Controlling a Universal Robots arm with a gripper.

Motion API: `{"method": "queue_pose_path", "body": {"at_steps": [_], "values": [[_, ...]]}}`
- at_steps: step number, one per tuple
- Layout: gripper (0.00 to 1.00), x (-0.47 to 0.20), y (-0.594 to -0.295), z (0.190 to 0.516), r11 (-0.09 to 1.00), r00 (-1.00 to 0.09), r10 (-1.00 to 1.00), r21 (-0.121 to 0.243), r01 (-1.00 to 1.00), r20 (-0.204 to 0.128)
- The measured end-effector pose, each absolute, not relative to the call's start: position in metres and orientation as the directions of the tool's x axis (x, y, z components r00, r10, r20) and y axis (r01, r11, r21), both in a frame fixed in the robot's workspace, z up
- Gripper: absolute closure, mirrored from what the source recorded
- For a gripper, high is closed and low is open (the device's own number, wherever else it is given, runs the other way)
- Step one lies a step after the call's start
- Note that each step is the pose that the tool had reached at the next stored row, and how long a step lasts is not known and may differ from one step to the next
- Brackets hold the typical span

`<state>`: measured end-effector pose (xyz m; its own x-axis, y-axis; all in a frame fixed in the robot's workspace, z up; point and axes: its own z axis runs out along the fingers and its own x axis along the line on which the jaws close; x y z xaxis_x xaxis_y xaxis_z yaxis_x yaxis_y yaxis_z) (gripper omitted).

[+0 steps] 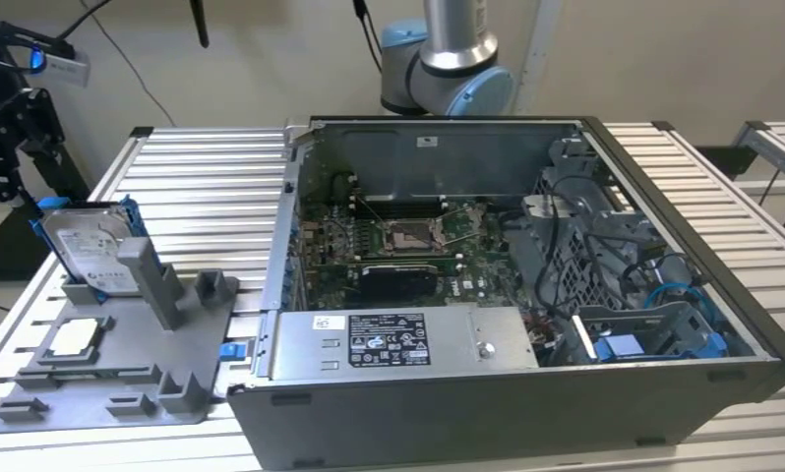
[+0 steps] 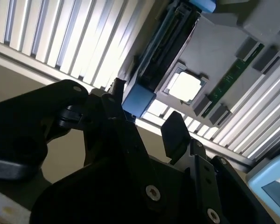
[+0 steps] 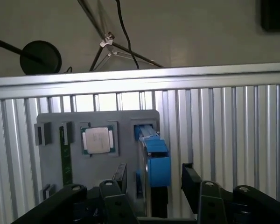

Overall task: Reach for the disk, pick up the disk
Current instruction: 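Pick up the disk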

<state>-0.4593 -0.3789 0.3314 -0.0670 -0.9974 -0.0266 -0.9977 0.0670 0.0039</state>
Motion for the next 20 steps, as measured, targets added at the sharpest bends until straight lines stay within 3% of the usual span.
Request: {"method": "queue_pose_path", "body": {"at_steps": [20], "values": [[0.00, -0.459, -0.379, 0.305, 0.008, -0.008, -1.000, 0.004, -1.000, -0.026]]}}
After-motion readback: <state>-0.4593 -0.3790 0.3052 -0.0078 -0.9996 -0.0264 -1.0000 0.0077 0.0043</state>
